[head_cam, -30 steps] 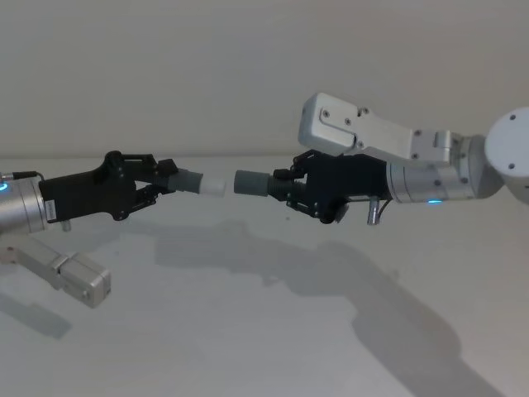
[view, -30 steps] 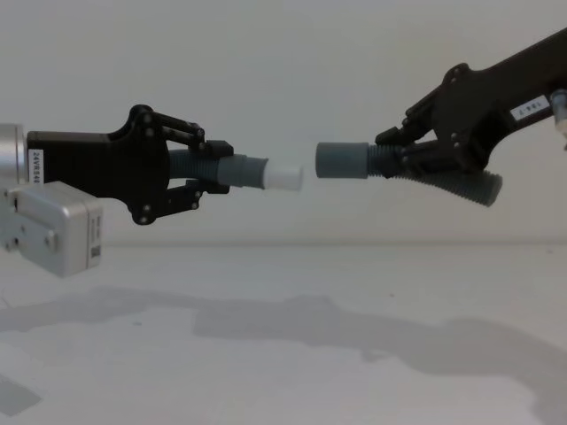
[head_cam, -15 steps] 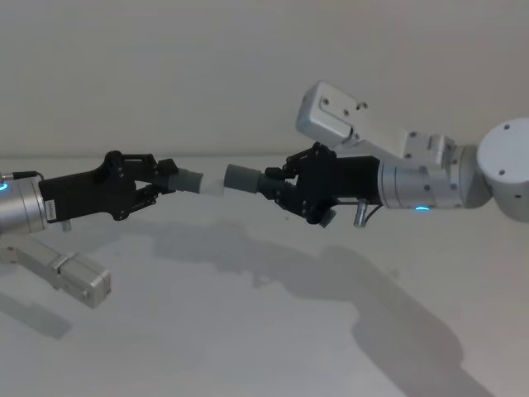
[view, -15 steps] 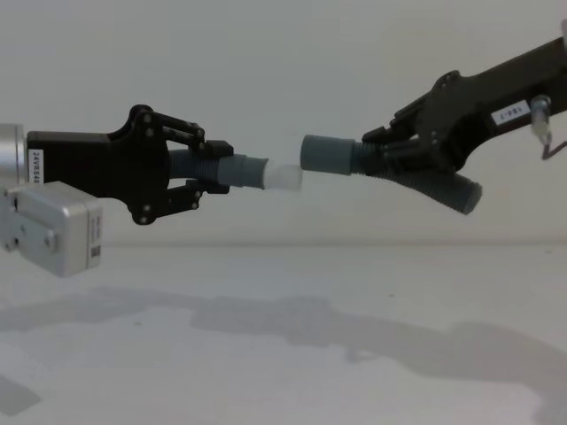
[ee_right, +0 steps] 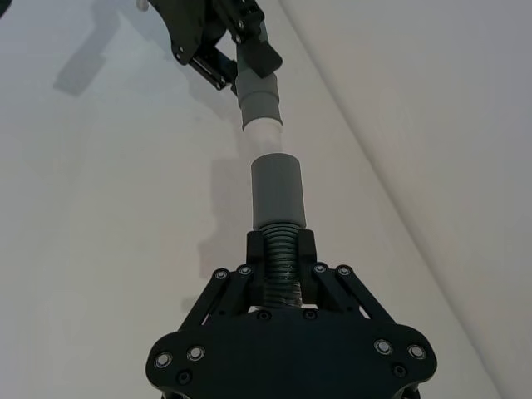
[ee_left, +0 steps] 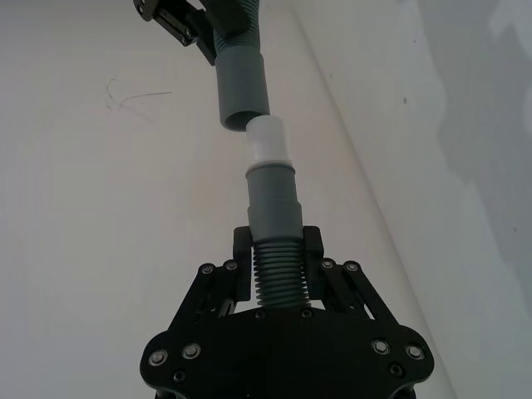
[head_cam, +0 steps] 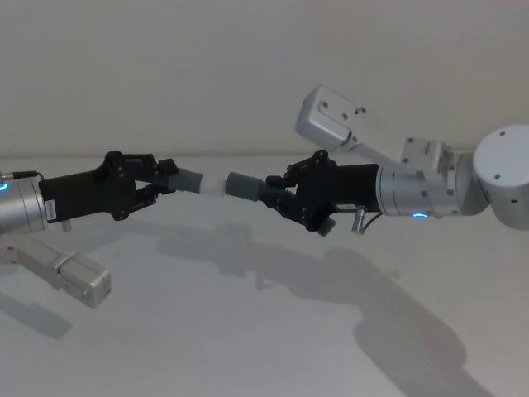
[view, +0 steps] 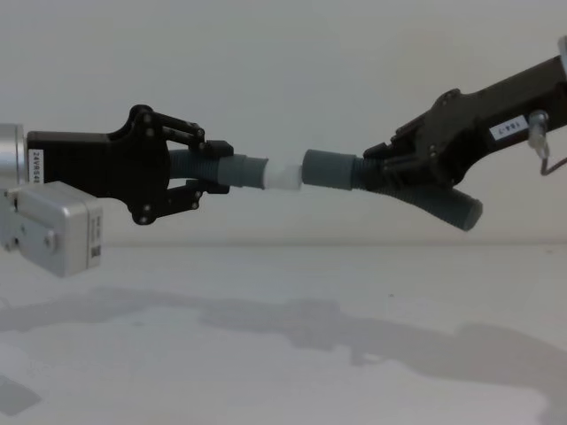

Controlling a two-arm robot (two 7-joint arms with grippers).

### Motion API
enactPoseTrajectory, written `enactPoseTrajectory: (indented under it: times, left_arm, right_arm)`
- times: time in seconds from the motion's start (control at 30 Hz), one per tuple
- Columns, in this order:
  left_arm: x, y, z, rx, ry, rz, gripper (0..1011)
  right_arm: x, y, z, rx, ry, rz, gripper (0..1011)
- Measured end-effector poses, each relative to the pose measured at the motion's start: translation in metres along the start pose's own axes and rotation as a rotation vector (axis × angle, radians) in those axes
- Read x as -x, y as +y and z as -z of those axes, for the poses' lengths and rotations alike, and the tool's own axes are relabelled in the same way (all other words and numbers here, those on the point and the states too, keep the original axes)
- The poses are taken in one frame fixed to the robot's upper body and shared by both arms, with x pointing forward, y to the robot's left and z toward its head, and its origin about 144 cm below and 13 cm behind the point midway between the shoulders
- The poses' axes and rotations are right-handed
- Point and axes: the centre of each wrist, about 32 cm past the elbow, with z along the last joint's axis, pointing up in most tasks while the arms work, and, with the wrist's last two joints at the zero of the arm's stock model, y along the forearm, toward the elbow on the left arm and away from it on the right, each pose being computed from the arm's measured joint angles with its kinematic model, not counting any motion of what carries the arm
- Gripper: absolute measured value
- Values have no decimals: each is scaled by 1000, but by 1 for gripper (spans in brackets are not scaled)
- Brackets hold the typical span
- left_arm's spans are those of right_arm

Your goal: Use both hands to pick up one end of the pipe from the table, align the ends, and insert them.

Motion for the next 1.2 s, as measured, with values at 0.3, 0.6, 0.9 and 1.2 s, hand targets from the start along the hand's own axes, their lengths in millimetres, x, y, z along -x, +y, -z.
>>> enactPoseTrajectory:
  times: [0.3,0.6,0.9,1.2]
  left_arm:
    - [0,0,0,0,0,0,325]
    - [0,0,0,0,0,0,325]
    - [0,0,0,0,0,0,325]
    - [0,0,0,0,0,0,325]
  right_arm:
    - [-3,-2,1,16,6,-5,204]
    - [-5,0,-1,18,6,-15,204]
    - [-6,3,-1,19,9,-31,204]
    - [-4,7,-2,12,15,-42,204]
